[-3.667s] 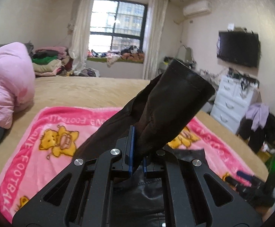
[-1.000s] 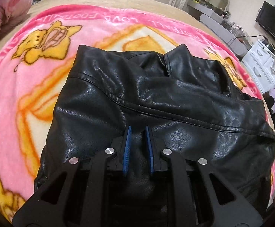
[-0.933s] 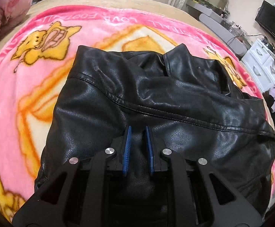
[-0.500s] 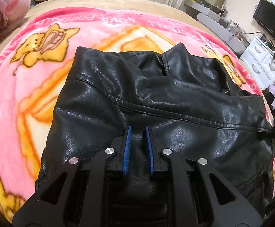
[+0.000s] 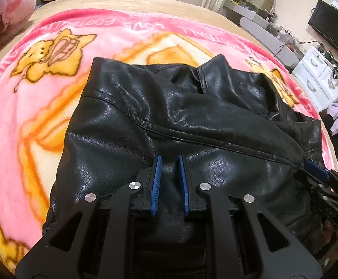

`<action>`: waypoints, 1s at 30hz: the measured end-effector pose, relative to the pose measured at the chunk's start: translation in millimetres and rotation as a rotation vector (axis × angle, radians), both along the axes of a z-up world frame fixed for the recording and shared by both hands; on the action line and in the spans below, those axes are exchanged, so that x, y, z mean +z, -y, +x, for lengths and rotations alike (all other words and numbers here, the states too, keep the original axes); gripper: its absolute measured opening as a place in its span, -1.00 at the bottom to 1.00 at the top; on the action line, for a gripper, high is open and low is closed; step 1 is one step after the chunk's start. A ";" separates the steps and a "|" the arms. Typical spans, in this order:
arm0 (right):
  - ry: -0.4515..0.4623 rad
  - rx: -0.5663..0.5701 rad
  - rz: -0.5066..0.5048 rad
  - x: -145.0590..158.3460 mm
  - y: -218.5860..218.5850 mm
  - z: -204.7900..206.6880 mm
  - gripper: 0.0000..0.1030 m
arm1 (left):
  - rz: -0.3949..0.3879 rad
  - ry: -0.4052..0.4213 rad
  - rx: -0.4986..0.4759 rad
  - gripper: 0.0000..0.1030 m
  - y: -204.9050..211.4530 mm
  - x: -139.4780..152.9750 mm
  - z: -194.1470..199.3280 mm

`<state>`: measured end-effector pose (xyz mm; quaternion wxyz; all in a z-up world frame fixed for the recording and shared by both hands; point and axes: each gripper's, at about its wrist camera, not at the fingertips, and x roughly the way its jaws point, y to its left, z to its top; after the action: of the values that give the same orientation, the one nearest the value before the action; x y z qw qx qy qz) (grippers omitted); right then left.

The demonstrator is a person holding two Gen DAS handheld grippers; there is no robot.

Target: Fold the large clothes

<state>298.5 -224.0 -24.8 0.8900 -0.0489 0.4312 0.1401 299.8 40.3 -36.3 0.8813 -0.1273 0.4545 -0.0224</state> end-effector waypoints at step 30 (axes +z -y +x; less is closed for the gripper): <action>0.156 0.166 0.161 59.2 -7.1 -75.4 0.03 | 0.073 0.005 -0.117 -0.58 39.4 4.9 -64.1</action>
<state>223.1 -216.8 34.4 0.9072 -0.0237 0.3426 0.2431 235.6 0.9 -31.4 0.8838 -0.0683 0.4593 -0.0578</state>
